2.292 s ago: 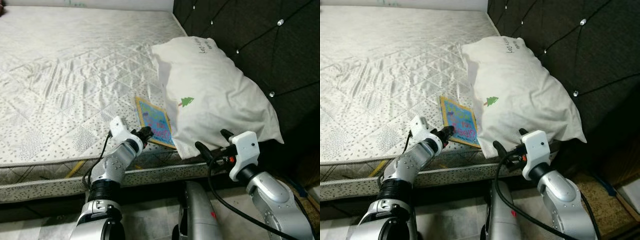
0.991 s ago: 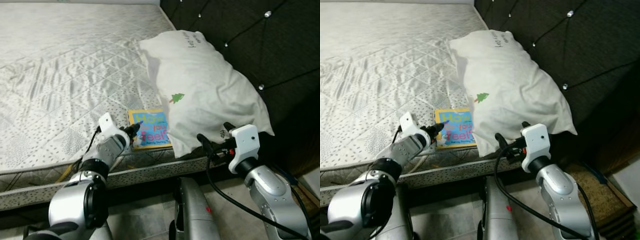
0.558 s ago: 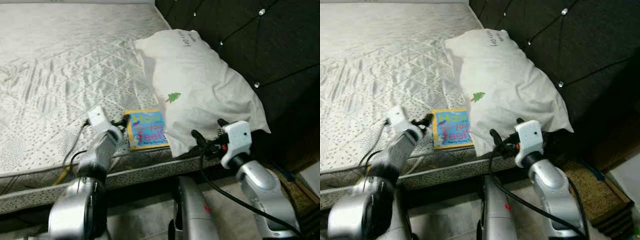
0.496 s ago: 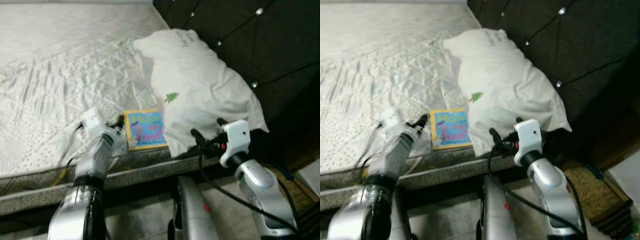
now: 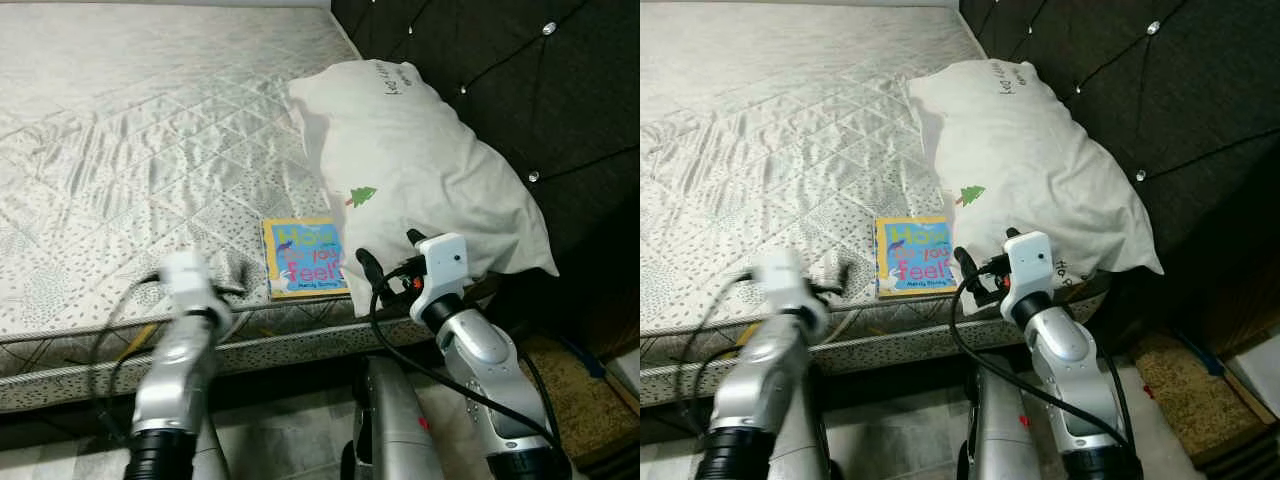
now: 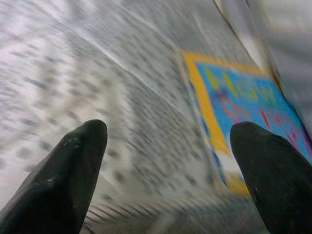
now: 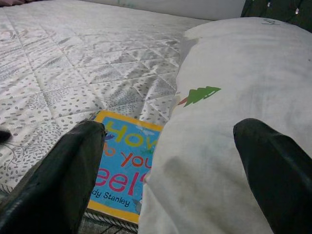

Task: Clean up the room

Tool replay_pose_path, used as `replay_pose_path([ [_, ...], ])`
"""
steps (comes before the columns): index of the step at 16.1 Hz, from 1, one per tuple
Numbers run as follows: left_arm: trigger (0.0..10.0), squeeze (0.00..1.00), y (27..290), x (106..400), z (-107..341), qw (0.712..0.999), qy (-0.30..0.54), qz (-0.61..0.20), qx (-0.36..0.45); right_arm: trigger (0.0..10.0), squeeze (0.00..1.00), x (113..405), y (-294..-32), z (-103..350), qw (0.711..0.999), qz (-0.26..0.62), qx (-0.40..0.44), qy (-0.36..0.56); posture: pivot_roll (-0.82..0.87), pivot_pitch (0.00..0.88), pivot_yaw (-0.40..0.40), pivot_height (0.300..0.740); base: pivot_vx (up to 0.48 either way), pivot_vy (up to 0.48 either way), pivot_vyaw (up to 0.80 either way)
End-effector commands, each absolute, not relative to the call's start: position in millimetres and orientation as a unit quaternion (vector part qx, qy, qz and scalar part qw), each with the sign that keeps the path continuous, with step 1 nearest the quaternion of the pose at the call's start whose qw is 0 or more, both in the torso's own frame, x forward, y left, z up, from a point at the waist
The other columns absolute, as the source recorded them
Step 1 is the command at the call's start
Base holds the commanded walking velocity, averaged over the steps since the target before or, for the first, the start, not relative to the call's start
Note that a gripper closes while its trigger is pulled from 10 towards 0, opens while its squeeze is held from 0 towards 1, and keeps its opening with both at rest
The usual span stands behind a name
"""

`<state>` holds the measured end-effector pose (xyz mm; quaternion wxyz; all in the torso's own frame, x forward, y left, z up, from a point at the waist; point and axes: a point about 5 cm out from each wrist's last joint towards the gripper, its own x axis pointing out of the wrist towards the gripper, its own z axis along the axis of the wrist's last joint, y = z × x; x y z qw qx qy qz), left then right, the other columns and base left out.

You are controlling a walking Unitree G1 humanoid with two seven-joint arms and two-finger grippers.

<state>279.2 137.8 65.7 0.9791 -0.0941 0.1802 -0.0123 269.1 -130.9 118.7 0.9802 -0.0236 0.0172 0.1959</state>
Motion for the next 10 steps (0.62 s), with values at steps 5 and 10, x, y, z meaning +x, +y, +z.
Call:
replay_pose_path([
  [5,10.0,0.95,104,281,52,0.955,0.267,-0.127,0.005,10.0,0.00,263,-130,113,0.983,0.182,-0.021,0.025,-0.04,0.026,-0.046,0.526,0.000,0.000,0.00],
  [10,10.0,0.07,104,307,47,0.951,0.290,-0.105,-0.013,10.0,0.00,255,-133,111,0.984,0.176,-0.016,0.032,-0.07,0.035,-0.037,0.526,0.000,0.000,0.00],
])
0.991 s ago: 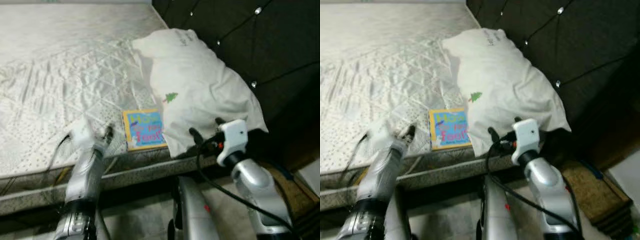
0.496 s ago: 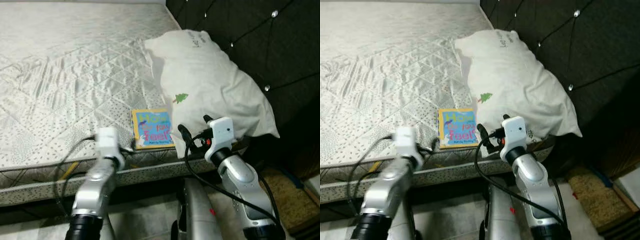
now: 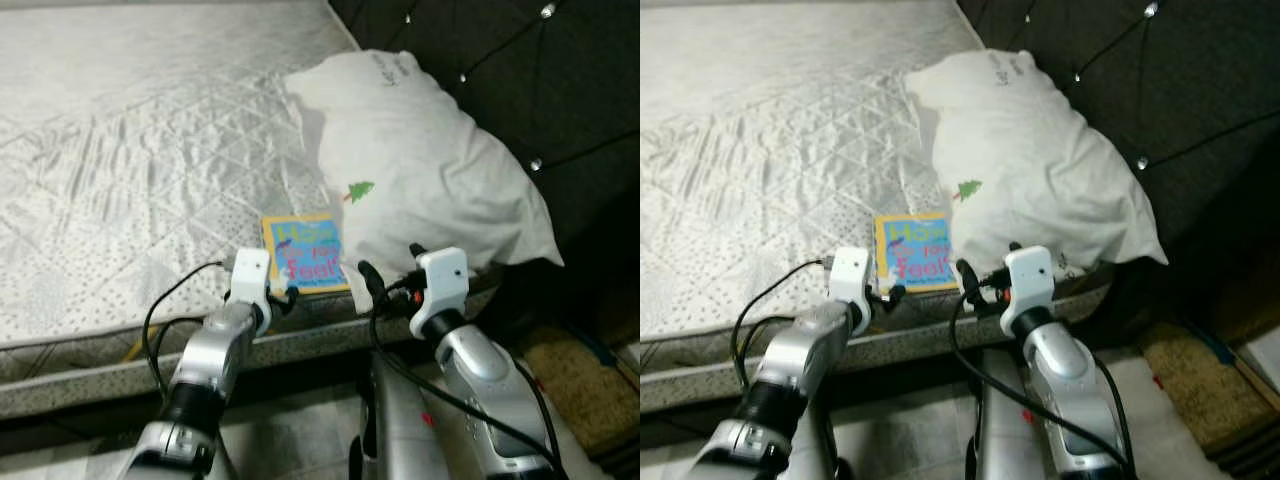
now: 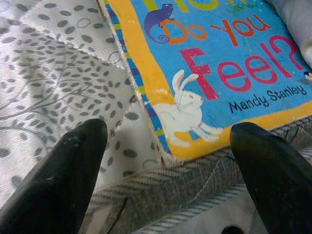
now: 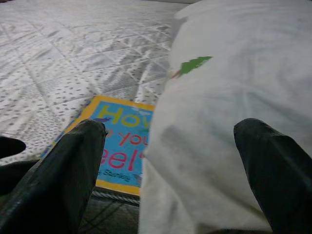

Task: Clean up the room

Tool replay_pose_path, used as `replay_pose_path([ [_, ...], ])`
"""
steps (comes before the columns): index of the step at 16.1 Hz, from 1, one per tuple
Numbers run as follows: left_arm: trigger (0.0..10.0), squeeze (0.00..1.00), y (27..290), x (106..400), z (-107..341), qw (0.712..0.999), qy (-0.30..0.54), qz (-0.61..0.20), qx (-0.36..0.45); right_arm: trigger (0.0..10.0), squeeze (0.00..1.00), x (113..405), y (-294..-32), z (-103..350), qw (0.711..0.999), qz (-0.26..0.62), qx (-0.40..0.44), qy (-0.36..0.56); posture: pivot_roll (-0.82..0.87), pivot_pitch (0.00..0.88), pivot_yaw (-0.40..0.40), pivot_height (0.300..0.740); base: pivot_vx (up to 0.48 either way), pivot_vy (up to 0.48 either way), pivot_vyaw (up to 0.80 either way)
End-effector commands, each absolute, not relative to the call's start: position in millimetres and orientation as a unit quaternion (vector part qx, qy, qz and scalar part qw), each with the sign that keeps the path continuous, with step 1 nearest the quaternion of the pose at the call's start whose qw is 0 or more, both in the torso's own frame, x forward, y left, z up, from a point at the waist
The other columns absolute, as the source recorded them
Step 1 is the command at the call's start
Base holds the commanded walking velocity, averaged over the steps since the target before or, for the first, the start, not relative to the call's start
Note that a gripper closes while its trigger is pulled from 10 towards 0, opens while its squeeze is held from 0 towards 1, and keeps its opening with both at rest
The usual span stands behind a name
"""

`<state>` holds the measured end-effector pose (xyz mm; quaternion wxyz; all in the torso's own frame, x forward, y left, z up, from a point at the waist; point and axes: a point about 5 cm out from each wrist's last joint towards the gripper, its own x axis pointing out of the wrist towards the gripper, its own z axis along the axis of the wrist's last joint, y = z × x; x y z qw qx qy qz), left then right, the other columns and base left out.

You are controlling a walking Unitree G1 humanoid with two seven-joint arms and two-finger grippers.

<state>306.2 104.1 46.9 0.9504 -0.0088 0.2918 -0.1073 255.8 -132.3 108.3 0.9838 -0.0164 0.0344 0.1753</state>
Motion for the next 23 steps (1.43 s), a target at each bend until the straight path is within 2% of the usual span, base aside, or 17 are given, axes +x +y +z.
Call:
replay_pose_path([
  [1,10.0,0.04,104,311,46,0.950,0.295,-0.106,-0.010,10.0,0.00,255,-134,111,0.984,0.174,-0.018,0.033,-0.08,0.034,-0.037,0.526,0.000,0.000,0.00],
  [6,10.0,0.00,105,315,36,0.944,0.313,-0.105,-0.017,10.0,0.00,257,-132,113,0.984,0.173,-0.019,0.031,-0.08,0.026,-0.036,0.526,0.000,0.000,0.00],
  [9,10.0,0.00,116,319,54,0.968,0.242,-0.059,-0.023,10.0,0.00,256,-130,108,0.980,0.191,-0.025,0.046,-0.06,0.019,-0.036,0.526,0.000,0.000,0.00],
  [13,10.0,0.00,152,280,77,0.982,0.173,0.051,-0.057,10.0,0.00,267,-132,84,0.967,0.213,-0.048,0.130,0.01,0.031,-0.060,0.526,0.000,0.000,0.00],
  [15,10.0,0.00,176,242,90,0.984,0.143,0.102,-0.034,10.0,0.00,274,-122,72,0.945,0.267,-0.083,0.167,0.05,0.040,-0.077,0.526,0.000,0.000,0.00],
  [16,10.0,0.00,181,226,93,0.981,0.147,0.122,-0.026,10.0,0.00,273,-115,66,0.924,0.312,-0.089,0.202,0.10,0.053,-0.094,0.526,0.000,0.000,0.00],
  [18,10.0,0.00,184,210,94,0.978,0.154,0.137,-0.025,10.0,0.00,272,-113,57,0.903,0.339,-0.097,0.245,0.11,0.056,-0.097,0.526,0.000,0.000,0.00],
  [20,10.0,0.00,187,184,93,0.975,0.167,0.144,-0.005,10.0,0.00,271,-110,53,0.860,0.414,-0.120,0.272,0.12,0.058,-0.116,0.526,0.000,0.000,0.00],
  [23,10.0,0.00,192,166,89,0.971,0.187,0.149,0.005,10.0,0.00,276,-108,51,0.846,0.439,-0.124,0.277,0.15,0.059,-0.118,0.526,0.000,0.000,0.00],
])
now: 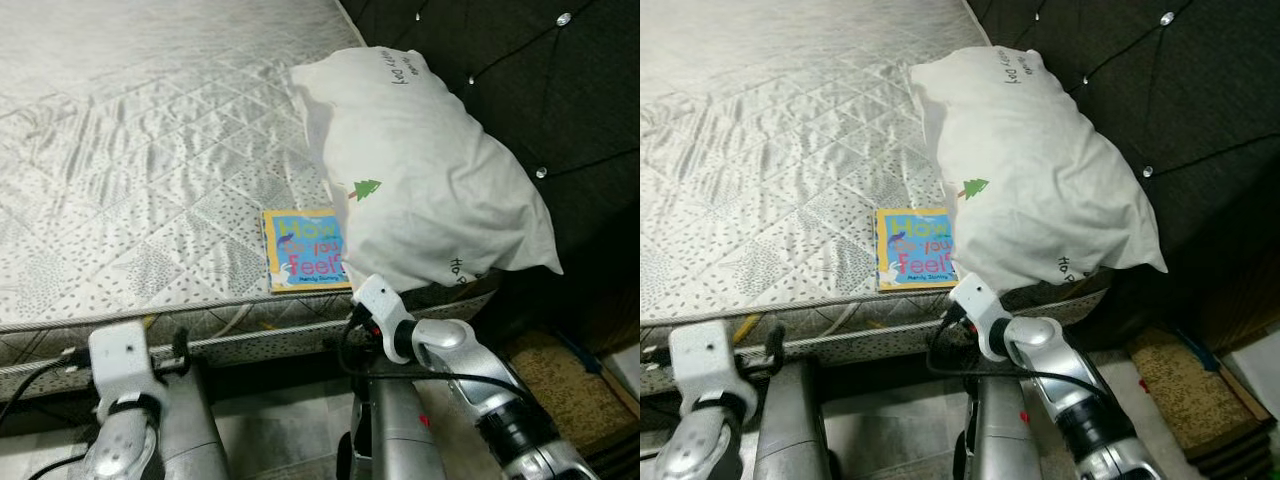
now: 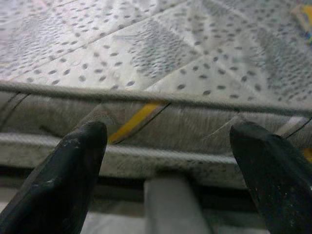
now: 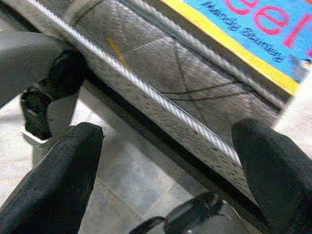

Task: Clean up the room

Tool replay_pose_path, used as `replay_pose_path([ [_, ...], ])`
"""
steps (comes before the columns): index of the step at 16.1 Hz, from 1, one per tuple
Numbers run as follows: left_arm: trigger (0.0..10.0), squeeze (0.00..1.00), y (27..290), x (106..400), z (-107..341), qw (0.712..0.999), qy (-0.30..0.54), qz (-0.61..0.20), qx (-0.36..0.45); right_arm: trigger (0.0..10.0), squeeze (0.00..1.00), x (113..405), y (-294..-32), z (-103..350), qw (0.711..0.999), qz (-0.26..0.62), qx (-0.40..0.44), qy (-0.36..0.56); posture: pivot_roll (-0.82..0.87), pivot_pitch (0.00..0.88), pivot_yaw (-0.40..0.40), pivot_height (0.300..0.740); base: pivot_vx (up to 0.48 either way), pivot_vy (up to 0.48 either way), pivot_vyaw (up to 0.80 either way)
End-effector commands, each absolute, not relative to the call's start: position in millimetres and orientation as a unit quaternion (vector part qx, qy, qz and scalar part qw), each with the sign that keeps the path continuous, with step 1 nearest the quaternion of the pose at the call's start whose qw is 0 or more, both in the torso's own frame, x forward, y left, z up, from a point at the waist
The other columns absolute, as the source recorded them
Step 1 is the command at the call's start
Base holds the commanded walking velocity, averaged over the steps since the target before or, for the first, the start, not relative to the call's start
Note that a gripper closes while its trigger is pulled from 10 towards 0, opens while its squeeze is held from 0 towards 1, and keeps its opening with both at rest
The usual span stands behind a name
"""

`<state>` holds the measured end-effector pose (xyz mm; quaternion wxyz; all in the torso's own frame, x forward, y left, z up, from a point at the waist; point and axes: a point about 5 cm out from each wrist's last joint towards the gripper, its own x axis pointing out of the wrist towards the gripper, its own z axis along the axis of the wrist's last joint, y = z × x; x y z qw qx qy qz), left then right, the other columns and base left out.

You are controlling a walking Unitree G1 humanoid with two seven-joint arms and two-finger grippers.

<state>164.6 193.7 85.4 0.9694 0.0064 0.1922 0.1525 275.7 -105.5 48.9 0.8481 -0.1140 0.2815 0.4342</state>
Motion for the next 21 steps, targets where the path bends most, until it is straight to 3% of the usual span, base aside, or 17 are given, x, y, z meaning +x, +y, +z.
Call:
replay_pose_path([
  [1,10.0,0.00,194,161,87,0.968,0.196,0.157,0.006,10.0,0.00,282,-103,49,0.845,0.439,-0.113,0.284,0.15,0.060,-0.119,0.526,0.000,0.000,0.00],
  [5,10.0,0.00,189,166,98,0.973,0.172,0.156,0.000,10.0,0.00,291,-76,41,0.842,0.447,-0.085,0.290,0.20,0.087,-0.153,0.526,0.000,0.000,0.00],
  [10,10.0,0.00,186,153,99,0.967,0.186,0.171,-0.003,10.0,0.00,291,-55,32,0.833,0.461,-0.084,0.294,0.23,0.130,-0.164,0.526,0.000,0.000,0.00],
  [14,10.0,0.00,190,148,101,0.966,0.194,0.174,0.006,10.0,0.00,301,-43,37,0.853,0.439,-0.078,0.270,0.24,0.148,-0.153,0.526,0.000,0.000,0.00],
  [17,10.0,0.00,188,150,99,0.966,0.199,0.166,0.008,10.0,0.00,321,-42,54,0.897,0.382,-0.057,0.216,0.23,0.147,-0.145,0.526,0.000,0.000,0.00],
  [21,10.0,0.00,186,153,99,0.967,0.201,0.158,0.008,10.0,0.00,328,-51,58,0.907,0.361,-0.058,0.209,0.22,0.143,-0.138,0.526,0.000,0.000,0.00],
])
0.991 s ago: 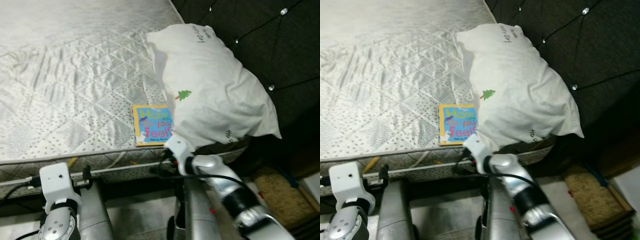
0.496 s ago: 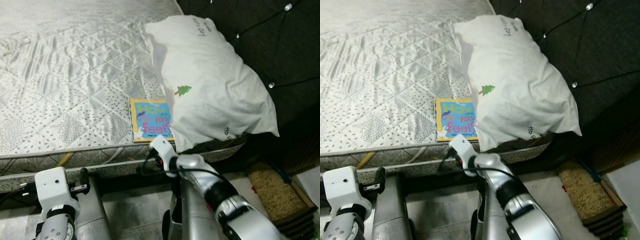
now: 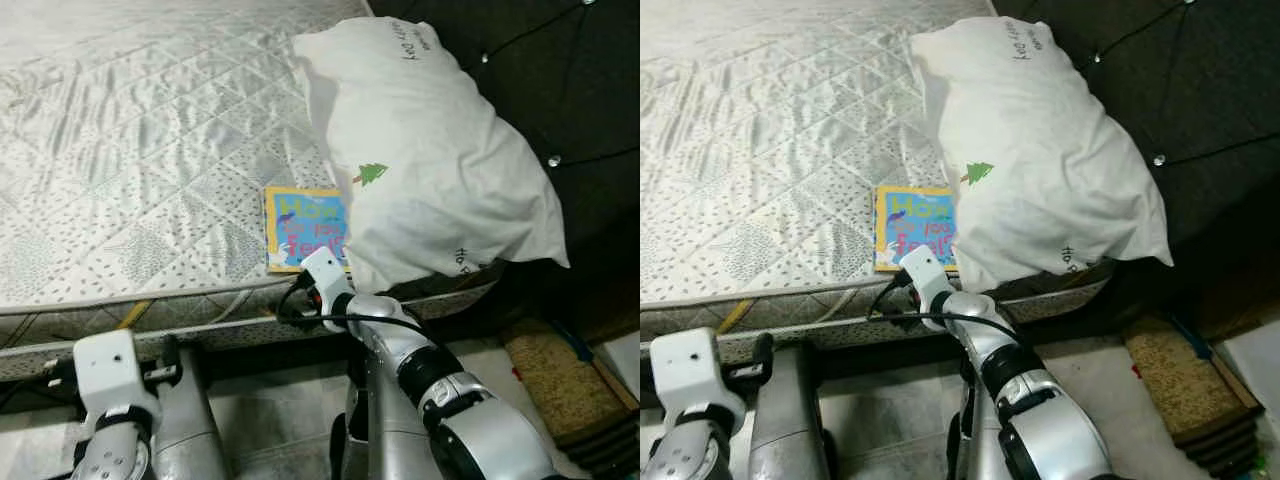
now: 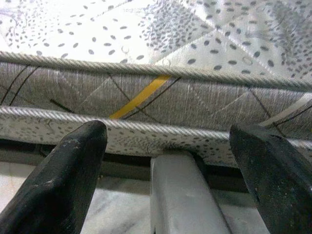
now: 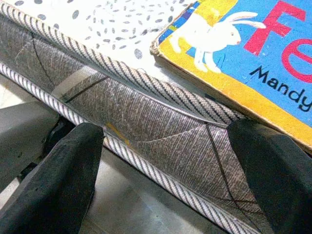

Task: Clean up the room

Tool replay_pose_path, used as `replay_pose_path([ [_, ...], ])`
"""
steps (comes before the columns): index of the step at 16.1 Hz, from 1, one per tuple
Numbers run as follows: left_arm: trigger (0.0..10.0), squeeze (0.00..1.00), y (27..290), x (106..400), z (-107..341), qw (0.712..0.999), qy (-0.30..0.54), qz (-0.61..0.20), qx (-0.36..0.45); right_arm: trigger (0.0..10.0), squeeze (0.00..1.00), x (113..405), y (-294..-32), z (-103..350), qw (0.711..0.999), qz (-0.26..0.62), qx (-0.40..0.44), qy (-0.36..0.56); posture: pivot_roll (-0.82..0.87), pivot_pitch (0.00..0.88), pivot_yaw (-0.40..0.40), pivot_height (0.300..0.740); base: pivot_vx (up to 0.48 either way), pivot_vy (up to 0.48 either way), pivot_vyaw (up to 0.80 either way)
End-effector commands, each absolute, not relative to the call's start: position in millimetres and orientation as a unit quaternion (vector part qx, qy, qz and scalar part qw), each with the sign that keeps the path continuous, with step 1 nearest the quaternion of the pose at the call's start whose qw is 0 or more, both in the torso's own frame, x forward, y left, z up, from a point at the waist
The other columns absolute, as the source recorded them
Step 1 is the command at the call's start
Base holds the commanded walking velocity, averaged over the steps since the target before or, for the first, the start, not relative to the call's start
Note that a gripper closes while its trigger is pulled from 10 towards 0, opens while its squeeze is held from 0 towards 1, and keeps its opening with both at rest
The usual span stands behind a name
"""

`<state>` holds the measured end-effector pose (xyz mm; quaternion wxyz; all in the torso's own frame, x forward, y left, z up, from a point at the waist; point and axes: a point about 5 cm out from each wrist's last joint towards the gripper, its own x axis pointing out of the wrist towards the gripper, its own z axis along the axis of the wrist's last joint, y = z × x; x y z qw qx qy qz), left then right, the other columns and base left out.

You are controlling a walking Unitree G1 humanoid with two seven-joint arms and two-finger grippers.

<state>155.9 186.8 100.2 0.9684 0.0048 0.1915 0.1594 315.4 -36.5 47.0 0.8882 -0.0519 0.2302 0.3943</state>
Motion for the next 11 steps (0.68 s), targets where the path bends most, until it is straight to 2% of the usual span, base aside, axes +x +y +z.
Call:
replay_pose_path([
  [1,10.0,0.00,186,155,98,0.967,0.203,0.155,0.009,10.0,0.00,332,-58,59,0.911,0.351,-0.061,0.206,0.22,0.137,-0.138,0.526,0.000,0.000,0.00],
  [11,10.0,0.00,182,158,95,0.966,0.210,0.149,0.012,10.0,0.00,335,-84,58,0.921,0.330,-0.076,0.192,0.22,0.114,-0.143,0.526,0.000,0.000,0.00],
])
